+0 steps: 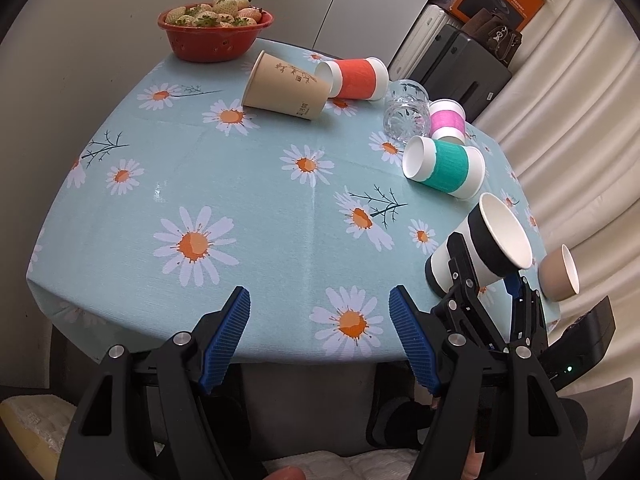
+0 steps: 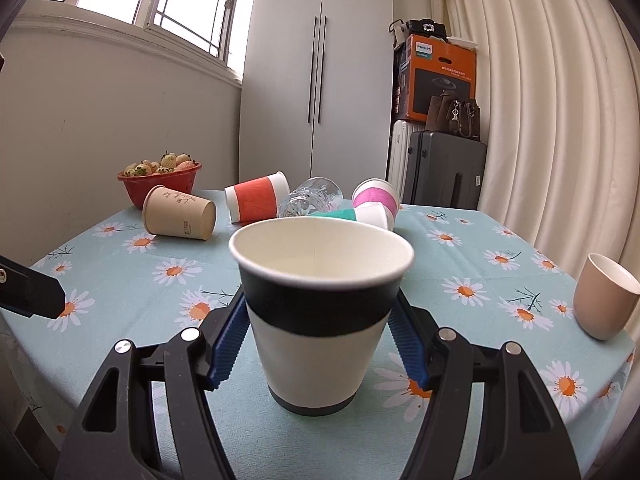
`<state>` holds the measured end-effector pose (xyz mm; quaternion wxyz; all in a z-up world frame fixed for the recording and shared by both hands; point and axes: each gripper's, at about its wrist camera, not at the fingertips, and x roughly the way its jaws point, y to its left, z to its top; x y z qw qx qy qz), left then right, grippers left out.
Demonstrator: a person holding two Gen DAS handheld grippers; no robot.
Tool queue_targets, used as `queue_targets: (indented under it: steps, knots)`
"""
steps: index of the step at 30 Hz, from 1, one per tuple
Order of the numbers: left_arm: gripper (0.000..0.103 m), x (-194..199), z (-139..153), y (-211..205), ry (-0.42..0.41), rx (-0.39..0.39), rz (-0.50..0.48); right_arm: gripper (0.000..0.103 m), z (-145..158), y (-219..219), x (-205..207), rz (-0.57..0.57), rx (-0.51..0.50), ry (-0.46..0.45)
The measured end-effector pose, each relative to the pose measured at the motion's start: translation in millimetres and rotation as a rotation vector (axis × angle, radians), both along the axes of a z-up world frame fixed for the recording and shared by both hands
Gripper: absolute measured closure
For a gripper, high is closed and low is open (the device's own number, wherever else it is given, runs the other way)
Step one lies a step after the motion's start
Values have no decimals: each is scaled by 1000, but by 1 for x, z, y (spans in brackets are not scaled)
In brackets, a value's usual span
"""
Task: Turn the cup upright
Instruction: 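Lower the upright cup onto the tablecloth and open the right gripper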
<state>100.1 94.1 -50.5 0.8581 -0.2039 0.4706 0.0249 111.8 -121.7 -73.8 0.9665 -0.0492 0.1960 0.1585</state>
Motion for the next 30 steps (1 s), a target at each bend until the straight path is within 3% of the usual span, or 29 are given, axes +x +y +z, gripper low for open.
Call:
queue_targets:
  steps: [3,18,30]
  knots:
    - [33,0,0,1,-1,-4,1,27,1,0,-2,5,6,3]
    - [33,-7,5,6,-22,18,37,19,21,-16,-19,12,-4,7]
    - [33,-18,15,-11,-75,127,-5,12,74,-57,-66,12,39,-17]
